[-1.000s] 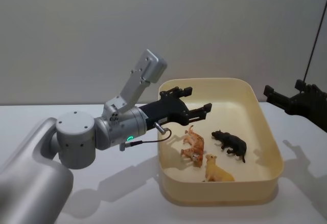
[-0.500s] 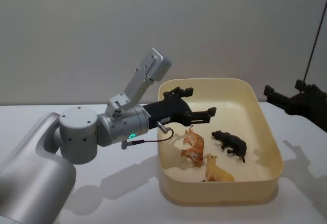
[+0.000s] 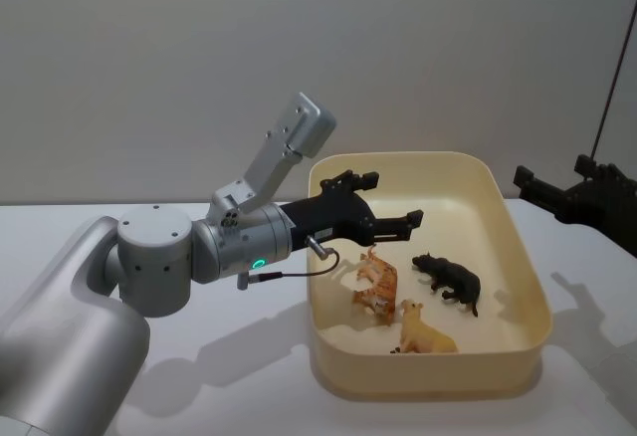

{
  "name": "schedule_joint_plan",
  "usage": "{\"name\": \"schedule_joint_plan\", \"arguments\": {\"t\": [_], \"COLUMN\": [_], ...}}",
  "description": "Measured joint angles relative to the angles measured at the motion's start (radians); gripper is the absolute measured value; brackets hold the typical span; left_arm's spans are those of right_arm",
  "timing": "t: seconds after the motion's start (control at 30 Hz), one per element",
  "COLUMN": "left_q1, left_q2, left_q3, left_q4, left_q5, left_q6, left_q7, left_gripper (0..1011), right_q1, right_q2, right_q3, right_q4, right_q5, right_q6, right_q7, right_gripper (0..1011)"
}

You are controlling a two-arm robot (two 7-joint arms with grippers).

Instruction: Pick up the toy alternately with two hands and place it into the central storage box.

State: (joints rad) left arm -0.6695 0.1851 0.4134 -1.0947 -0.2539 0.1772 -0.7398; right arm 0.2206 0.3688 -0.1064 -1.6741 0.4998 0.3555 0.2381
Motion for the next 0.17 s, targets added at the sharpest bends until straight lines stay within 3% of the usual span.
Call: {"name": "schedule_joint_plan", "arguments": {"t": [0.17], "left_q1": [-0.001], "left_q2": [0.000], "left_q3": [0.000], "left_q4": [0.001], "left_q5": [0.001], "left_q6": [0.001], "left_q7": [-0.001], "left_gripper": [1001], "right_q1": [0.000], "right_q2": [0.000], "right_q3": [0.000], "right_q4": [0.000], "right_q5": [0.000], "right_q6": [0.000], "right_q7": [0.000], "right_gripper": [1001]}}
